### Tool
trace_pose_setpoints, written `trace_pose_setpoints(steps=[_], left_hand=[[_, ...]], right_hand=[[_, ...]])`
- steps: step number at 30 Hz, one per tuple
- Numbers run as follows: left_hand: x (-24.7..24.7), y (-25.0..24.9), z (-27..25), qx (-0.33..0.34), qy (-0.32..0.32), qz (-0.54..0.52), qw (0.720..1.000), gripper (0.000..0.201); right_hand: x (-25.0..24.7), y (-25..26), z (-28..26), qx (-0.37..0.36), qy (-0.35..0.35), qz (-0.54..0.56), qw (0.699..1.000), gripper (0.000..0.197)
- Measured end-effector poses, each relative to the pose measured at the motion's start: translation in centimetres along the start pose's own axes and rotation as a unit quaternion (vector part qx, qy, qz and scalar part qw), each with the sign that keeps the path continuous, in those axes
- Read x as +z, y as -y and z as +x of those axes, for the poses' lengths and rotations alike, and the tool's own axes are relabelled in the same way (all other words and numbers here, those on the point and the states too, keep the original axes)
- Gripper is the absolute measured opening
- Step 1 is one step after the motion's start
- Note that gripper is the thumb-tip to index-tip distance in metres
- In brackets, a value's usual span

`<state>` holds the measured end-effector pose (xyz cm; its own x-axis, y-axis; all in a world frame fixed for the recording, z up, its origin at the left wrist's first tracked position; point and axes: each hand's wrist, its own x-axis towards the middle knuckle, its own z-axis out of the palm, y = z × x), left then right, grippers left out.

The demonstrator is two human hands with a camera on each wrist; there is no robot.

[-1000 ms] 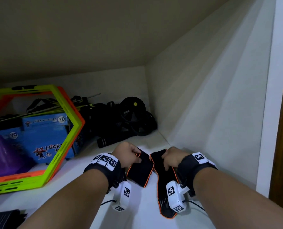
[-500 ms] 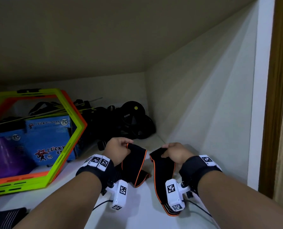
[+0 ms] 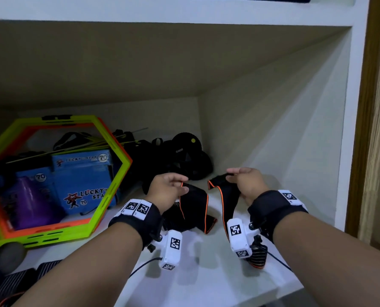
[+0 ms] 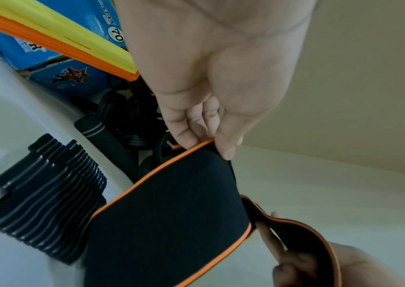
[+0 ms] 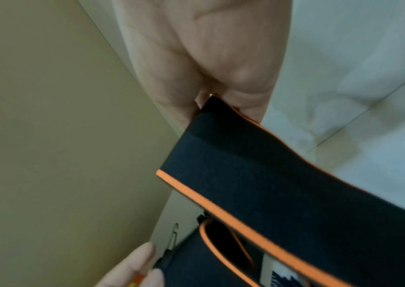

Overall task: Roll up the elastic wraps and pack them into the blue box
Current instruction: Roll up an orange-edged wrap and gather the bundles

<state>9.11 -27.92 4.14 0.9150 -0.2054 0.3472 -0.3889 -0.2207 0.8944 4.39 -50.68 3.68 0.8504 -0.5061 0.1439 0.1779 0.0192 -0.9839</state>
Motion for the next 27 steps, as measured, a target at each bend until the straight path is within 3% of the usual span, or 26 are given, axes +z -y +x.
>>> trace_pose_setpoints(steps=[6,11,15,18,20,24,27], left_hand=[[-1.4,-0.8,-2.2,-0.017,0.051,-0.061,0.997,0.033],[-3.1,-1.1,-3.8,-0.023,-0.007,-0.140,0.990,0.034],[-4.6,-2.2,-5.8,-0.067,-0.026,-0.323,0.944,0.019],[-6.0,-2.6,-7.4,-0.073,-0.018,-0.394,0.916,0.027],[-6.6,-2.6,-8.3,-0.065,-0.027,-0.391,0.918,0.030],[-7.8,-2.3,-9.4,-0.007,-0.079,-0.299,0.951,0.038],[-8.6,-2.6,-10.4,0.036,-0.104,-0.239,0.965,0.036]], right_hand=[[2.3,2.8,-5.2,-0.026,0.015,0.119,0.992,0.033],[4.5,2.9,-9.8,-0.041,0.043,0.197,0.979,0.030],[7.5,1.0,-12.8,-0.095,0.033,0.137,0.985,0.030],[9.3,-0.5,-14.4,-0.142,0.008,0.031,0.989,0.030],[10.3,-1.1,-15.2,-0.154,0.003,-0.015,0.988,0.028],[12.0,-1.4,-16.9,-0.210,-0.015,-0.081,0.974,0.025],[12.8,-1.0,-17.7,-0.246,-0.021,-0.075,0.966,0.012]])
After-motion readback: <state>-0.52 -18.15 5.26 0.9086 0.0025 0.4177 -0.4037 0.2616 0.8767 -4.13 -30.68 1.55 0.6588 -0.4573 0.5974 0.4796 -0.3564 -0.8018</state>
